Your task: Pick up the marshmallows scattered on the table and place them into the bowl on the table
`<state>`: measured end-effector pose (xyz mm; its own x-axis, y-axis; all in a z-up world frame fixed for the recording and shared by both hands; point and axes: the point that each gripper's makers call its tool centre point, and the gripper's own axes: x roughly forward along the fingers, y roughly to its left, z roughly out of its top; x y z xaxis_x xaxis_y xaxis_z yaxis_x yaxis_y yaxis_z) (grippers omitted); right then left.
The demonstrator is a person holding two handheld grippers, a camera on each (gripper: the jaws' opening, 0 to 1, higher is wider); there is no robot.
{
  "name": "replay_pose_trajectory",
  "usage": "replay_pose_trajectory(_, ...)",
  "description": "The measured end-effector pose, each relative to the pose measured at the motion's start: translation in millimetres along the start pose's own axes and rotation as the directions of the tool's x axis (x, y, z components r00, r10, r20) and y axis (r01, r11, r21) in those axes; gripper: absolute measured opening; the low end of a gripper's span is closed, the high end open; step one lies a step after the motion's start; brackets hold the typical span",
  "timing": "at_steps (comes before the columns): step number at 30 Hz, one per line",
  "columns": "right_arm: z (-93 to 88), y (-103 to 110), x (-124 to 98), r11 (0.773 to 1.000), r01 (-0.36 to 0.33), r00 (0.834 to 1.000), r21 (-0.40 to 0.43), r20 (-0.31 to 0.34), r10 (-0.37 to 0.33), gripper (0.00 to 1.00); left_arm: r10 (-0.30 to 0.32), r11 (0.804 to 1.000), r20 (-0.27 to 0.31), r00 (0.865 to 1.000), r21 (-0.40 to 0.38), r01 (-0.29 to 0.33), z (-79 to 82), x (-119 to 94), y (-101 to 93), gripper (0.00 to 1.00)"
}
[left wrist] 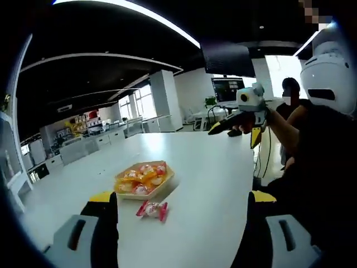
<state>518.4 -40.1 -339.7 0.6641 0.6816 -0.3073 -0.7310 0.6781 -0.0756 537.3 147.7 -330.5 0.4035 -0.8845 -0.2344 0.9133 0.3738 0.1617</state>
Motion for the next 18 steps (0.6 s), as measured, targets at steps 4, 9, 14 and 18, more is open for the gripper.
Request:
replay_pose_trajectory(4, -0.6, 1.8, 0.3, 1.000, -0.004, 1.000, -0.002, -0.002, 0.004, 0.87, -0.009, 0.998, 0.009, 1.000, -0.055, 0.009, -4.4, -3.8, 0.1, 0.96)
replay_pose_trajectory(9, -0.8, 1.2, -0.1, 1.000, 0.003, 1.000, -0.005, -0.007, -0.003, 0.87, 0.028, 0.999, -0.033, 0.999, -0.026, -0.029, -15.5, -8.2, 4.5, 0.96)
replay_pose_trajectory(14, 1.4, 0.8, 0.2, 1.000, 0.005, 1.000, -0.008, -0.006, -0.005, 0.87, 0.027, 0.999, -0.037, 0.999, -0.039, -0.029, -17.9, -11.6, 3.4, 0.96)
replay_pose_trajectory(18, 1.1, 1.3, 2.4, 1.000, 0.004, 1.000, -0.006, -0.006, -0.004, 0.87, 0.026, 0.999, -0.049, 0.998, -0.028, -0.028, -22.3, -10.7, 2.1, 0.96)
